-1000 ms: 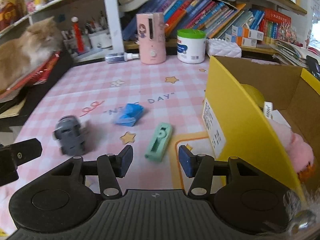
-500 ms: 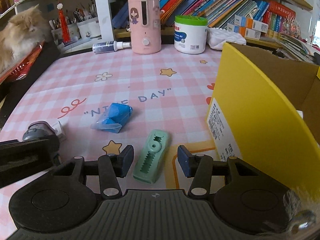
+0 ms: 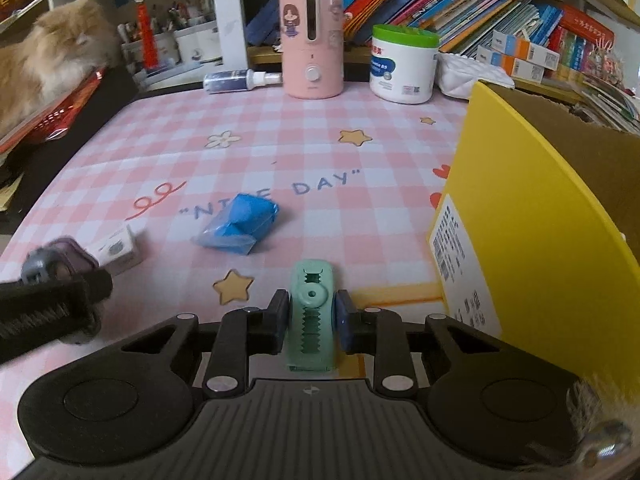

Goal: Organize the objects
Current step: 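Lift the toy car and green stapler and carry both toward the yellow box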

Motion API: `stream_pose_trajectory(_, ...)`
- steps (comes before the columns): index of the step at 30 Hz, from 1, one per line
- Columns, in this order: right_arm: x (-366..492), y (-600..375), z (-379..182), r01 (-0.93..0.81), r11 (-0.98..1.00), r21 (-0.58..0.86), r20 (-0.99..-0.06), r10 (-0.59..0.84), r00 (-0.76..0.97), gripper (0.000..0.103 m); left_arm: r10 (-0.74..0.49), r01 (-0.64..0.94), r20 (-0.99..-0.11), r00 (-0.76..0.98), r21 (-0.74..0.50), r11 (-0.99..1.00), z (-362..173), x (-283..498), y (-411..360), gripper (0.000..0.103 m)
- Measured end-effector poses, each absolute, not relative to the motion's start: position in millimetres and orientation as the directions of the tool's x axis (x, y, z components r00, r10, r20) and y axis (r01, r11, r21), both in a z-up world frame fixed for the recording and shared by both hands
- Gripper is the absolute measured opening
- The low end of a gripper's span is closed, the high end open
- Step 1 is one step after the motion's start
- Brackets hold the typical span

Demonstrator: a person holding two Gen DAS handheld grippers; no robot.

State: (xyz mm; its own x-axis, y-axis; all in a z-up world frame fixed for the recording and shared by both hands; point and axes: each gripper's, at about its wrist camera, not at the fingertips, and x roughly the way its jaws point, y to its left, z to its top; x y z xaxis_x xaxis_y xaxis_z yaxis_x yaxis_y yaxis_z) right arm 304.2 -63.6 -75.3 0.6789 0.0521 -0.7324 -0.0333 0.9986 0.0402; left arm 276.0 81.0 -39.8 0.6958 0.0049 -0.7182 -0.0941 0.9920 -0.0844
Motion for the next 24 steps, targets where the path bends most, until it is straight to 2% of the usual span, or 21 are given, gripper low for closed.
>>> stream_pose_trajectory(12,242.6,-68.4,-27.7,-0.174,0.974,0.146,-0.695,0.226,0.683,0.023,-0.1,-0.076,-0.675,0.731,-0.227,0.971,0.1,191.5,112.3,0.041)
stream_pose_trajectory(16,217.0,-75.8,-6.0,-0.238,0.962,0.136,-0.681,0.265,0.683,0.023,-0.145,-0.037,-0.659,0.738,-0.255,0.966,10.0,161.1,120.2,0.041)
stream_pose_trajectory(21,178.6,-91.3,10.8,-0.284,0.954,0.096,-0.673,0.272,0.688,0.023,-0.164,0.006,-0.634,0.756,-0.243,0.97,13.8,122.9,121.3,0.041)
stream_pose_trajectory(24,156.0,-97.6,9.2,-0.247,0.963,0.109,-0.692,0.252,0.676,0.023,-0.184,0.004,-0.634,0.751,-0.275,0.961,11.2,100.3,125.4,0.041)
